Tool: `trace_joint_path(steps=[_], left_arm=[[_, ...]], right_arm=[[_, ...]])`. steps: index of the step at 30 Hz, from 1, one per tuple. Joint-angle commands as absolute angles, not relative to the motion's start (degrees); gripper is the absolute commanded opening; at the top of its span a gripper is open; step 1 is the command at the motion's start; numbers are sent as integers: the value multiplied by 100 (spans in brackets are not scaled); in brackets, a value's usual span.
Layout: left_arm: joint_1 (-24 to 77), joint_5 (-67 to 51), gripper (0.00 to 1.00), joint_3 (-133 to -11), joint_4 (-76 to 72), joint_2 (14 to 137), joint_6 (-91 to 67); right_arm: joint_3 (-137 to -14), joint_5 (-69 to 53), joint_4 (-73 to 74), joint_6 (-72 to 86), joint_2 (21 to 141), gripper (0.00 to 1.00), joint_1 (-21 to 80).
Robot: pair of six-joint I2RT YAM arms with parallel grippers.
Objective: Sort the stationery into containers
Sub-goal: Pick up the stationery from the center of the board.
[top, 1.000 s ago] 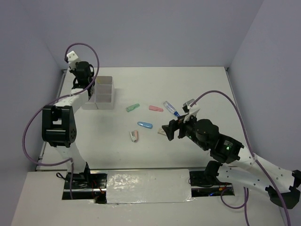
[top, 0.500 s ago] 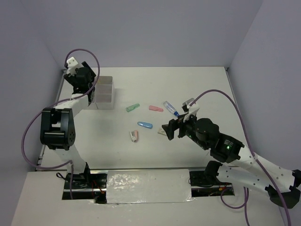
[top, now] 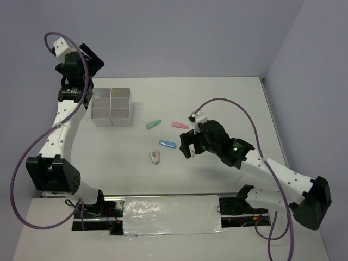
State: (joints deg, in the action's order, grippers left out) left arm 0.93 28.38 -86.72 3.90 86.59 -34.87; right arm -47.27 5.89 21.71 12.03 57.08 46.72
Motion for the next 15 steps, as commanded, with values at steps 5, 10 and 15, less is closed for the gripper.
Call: trace_joint_path(steps=[5, 10, 15], left_arm=[[96, 408, 99, -8220, 2777, 7633, -3744], [351, 299, 99, -6804, 3075, 5832, -3060], [352, 334, 99, -5759, 3288, 4713, -2374]], right_arm=[[-4904, -220, 2101, 844, 6626, 100, 4272], [-5036, 104, 2267, 957, 7381, 100, 4132], [-5229, 1105, 2382, 2413, 8006, 100, 3955]])
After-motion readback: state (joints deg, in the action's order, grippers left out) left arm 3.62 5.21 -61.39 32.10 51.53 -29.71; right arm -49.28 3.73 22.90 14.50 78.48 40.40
